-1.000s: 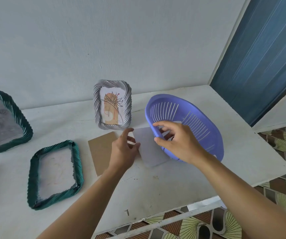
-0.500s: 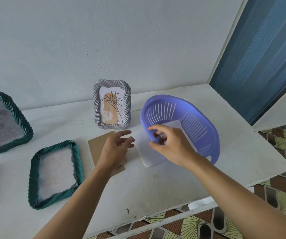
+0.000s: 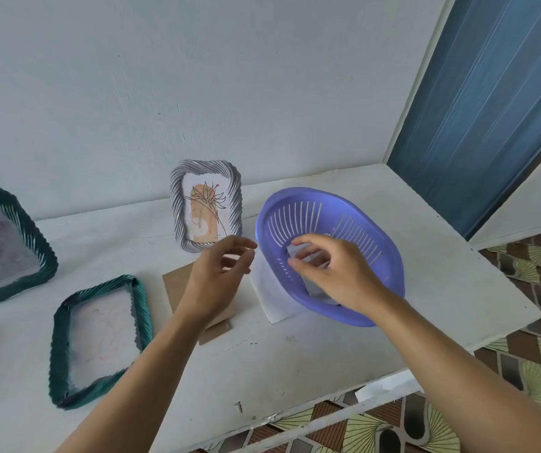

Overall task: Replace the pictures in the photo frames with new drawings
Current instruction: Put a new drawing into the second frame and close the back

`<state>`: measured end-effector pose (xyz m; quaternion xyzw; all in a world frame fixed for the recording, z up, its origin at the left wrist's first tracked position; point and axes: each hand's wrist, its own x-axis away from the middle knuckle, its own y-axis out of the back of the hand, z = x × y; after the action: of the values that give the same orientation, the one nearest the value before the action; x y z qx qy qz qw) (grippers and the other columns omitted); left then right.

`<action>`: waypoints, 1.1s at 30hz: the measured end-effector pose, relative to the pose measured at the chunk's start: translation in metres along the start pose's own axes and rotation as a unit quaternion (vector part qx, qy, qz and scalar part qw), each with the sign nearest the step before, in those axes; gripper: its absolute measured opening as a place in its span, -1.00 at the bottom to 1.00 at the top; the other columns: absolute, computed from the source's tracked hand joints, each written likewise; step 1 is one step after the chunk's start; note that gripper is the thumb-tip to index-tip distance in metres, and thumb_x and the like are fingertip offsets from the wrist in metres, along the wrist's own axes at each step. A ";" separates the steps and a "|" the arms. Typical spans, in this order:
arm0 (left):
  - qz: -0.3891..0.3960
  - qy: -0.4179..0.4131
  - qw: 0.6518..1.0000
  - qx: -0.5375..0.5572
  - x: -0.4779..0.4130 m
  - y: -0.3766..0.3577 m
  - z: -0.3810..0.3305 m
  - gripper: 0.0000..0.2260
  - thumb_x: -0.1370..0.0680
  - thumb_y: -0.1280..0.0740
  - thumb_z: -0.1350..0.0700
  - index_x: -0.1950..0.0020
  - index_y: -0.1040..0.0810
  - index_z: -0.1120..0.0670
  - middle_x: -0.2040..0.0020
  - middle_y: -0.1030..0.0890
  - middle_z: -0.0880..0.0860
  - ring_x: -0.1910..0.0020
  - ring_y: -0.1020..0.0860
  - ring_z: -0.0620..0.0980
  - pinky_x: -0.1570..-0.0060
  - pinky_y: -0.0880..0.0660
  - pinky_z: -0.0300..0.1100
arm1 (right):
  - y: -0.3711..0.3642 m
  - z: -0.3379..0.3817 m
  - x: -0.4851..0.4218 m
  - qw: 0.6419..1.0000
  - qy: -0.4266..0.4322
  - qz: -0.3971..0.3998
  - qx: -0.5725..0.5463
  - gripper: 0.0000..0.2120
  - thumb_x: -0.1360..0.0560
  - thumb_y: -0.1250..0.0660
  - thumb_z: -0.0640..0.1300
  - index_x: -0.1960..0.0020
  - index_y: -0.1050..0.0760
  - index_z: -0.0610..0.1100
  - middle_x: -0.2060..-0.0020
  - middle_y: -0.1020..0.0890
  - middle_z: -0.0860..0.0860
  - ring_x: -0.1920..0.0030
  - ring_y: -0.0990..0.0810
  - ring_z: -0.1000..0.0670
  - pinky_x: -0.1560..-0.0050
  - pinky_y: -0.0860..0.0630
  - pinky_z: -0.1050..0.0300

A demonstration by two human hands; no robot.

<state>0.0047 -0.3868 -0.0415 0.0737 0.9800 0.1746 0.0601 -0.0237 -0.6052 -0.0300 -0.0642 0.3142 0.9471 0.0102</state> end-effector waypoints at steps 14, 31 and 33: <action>0.164 -0.199 0.852 -0.456 -0.088 -0.069 -0.028 -0.67 -0.54 -0.40 -0.08 -0.27 -0.60 -0.01 -0.15 -0.59 0.03 -0.19 -0.53 0.10 -0.20 -0.45 -0.04 | 0.059 -0.051 -0.046 0.960 0.031 0.120 0.253 -0.60 -0.41 -0.54 -0.11 -0.22 -0.58 -0.05 -0.11 -0.63 0.05 -0.11 -0.58 0.04 -0.16 -0.52 0.05; 0.141 -0.191 0.799 -0.552 -0.101 -0.077 -0.007 -0.72 -0.55 -0.29 -0.17 -0.18 -0.62 -0.09 -0.07 -0.63 -0.08 -0.14 -0.55 0.00 -0.38 -0.12 -0.03 | 0.039 -0.058 -0.082 0.907 0.011 0.214 0.362 -0.28 -0.17 -0.69 0.00 -0.26 -0.51 -0.05 -0.21 -0.48 0.04 -0.18 -0.52 -0.08 0.02 -0.42 0.11; 0.145 -0.186 0.793 -0.562 -0.101 -0.079 -0.006 -0.70 -0.55 -0.28 -0.19 -0.16 -0.61 -0.08 -0.06 -0.62 -0.06 -0.14 -0.54 0.01 -0.38 -0.12 -0.01 | 0.039 -0.057 -0.079 0.910 0.011 0.203 0.360 -0.23 -0.18 -0.69 -0.02 -0.32 -0.48 -0.07 -0.25 -0.46 0.03 -0.20 -0.51 -0.08 -0.05 -0.46 0.09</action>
<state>0.0934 -0.4788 -0.0546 0.1992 0.6567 0.6844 0.2463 0.0591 -0.6687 -0.0423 -0.0013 0.6404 0.7505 -0.1632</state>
